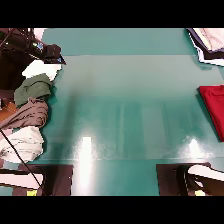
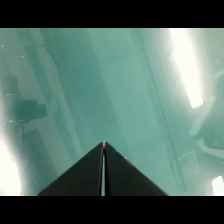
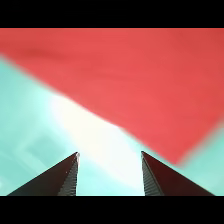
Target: Fold the shirts.
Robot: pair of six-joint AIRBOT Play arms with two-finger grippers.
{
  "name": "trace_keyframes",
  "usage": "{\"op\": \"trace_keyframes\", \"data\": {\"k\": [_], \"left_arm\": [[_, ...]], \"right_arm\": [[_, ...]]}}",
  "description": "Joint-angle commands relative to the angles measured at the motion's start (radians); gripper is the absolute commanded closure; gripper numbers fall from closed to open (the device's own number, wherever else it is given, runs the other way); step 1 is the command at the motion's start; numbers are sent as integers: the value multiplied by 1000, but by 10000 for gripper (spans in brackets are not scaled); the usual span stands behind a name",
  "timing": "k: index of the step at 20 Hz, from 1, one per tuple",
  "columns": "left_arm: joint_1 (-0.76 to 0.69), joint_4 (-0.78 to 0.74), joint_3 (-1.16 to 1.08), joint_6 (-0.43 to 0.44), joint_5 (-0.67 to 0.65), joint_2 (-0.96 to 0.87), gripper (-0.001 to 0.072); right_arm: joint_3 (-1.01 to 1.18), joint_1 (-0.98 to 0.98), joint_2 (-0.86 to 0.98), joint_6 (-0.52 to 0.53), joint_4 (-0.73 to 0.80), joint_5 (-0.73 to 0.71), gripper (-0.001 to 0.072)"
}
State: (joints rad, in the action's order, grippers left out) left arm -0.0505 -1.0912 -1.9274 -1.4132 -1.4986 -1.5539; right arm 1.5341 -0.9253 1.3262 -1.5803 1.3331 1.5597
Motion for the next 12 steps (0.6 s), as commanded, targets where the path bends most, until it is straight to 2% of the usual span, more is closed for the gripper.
{"op": "trace_keyframes", "data": {"k": [1,5,6,7,8,12], "left_arm": [[-1,0,0,-1,6,0,684],[-1,0,0,-1,18,0,684],[-1,0,0,-1,29,0,684],[-1,0,0,-1,40,0,684],[-1,0,0,-1,52,0,684],[-1,0,0,-1,96,0,684]], "right_arm": [[-1,129,-63,1,-211,-57,277],[-1,392,-123,2,-235,-64,286],[-1,455,-134,2,-235,-69,372],[-1,520,-143,3,-233,-69,598],[0,577,-150,5,-232,-71,692],[-1,758,-156,12,-232,-76,692]]}}
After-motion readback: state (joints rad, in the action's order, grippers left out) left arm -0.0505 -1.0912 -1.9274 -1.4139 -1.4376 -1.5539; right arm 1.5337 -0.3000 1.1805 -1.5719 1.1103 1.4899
